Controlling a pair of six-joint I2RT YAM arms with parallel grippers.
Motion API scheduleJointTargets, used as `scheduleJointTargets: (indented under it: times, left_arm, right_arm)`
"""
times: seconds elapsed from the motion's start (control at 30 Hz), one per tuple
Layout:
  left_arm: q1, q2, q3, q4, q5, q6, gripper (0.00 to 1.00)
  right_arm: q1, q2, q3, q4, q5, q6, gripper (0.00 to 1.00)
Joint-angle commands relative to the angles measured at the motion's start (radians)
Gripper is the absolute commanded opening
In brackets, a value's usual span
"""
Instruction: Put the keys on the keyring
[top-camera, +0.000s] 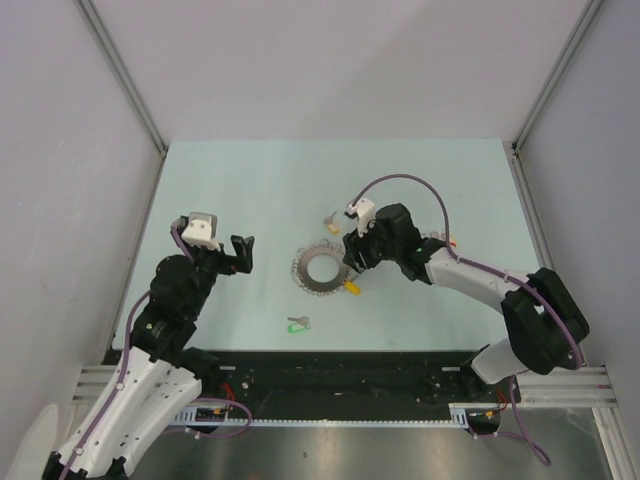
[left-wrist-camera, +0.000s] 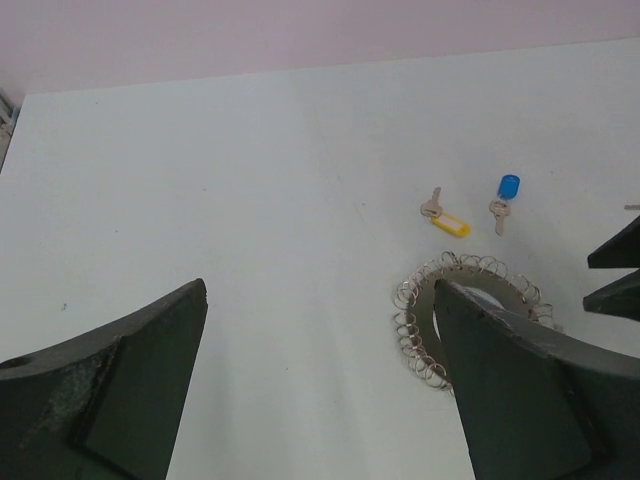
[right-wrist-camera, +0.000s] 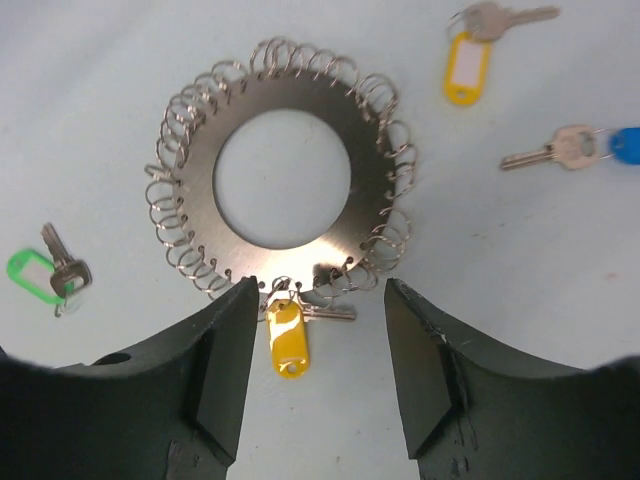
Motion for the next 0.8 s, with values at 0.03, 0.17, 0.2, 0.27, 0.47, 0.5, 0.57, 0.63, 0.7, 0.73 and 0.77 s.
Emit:
scheduleJointTargets:
  times: [0.03, 0.17, 0.2, 0.27, 0.47, 0.5, 0.57, 0.63, 0.7, 0.73, 0.77]
  left_arm:
    - [0.019, 0.001, 0.008, 0.013, -0.026, -0.023, 1.0]
    - [0.024, -0.003, 0.006, 0.016, -0.03, -0.029, 1.0]
    - [0.026, -0.002, 0.008, 0.016, -0.035, -0.032, 1.0]
    - [0.029, 0.001, 0.009, 0.013, -0.041, -0.04, 1.0]
    - [0.042, 0.01, 0.011, 0.006, -0.084, -0.083, 1.0]
    - [0.048, 0.014, 0.014, 0.003, -0.087, -0.089, 1.0]
    - [0.067, 0.026, 0.018, -0.001, -0.089, -0.103, 1.0]
    - [0.085, 0.035, 0.02, -0.004, -0.083, -0.118, 1.0]
    - [0.119, 0.037, 0.021, -0.008, -0.081, -0.131, 1.0]
    - [0.128, 0.035, 0.021, -0.008, -0.084, -0.14, 1.0]
    - [0.142, 0.032, 0.023, -0.008, -0.093, -0.143, 1.0]
  right_arm:
    - [-0.04, -0.117, 0.011, 0.008, 0.035, 0.1, 0.61]
    - [-0.068, -0.179, 0.006, -0.027, 0.066, 0.141, 0.62]
    - [-0.077, -0.191, 0.006, -0.027, 0.075, 0.149, 0.64]
    - [-0.086, -0.225, 0.002, -0.026, 0.11, 0.175, 0.64]
    - [-0.094, -0.334, -0.003, -0.044, 0.328, 0.244, 0.9]
    - [-0.095, -0.351, -0.004, -0.044, 0.374, 0.246, 0.99]
    - [-0.107, -0.377, -0.01, -0.04, 0.394, 0.247, 1.0]
    - [-0.124, -0.41, -0.017, -0.034, 0.408, 0.249, 1.0]
    - [-0.155, -0.443, -0.027, -0.012, 0.42, 0.265, 1.0]
    - [-0.164, -0.453, -0.033, -0.008, 0.429, 0.278, 1.0]
    - [-0.189, -0.458, -0.035, -0.006, 0.431, 0.29, 1.0]
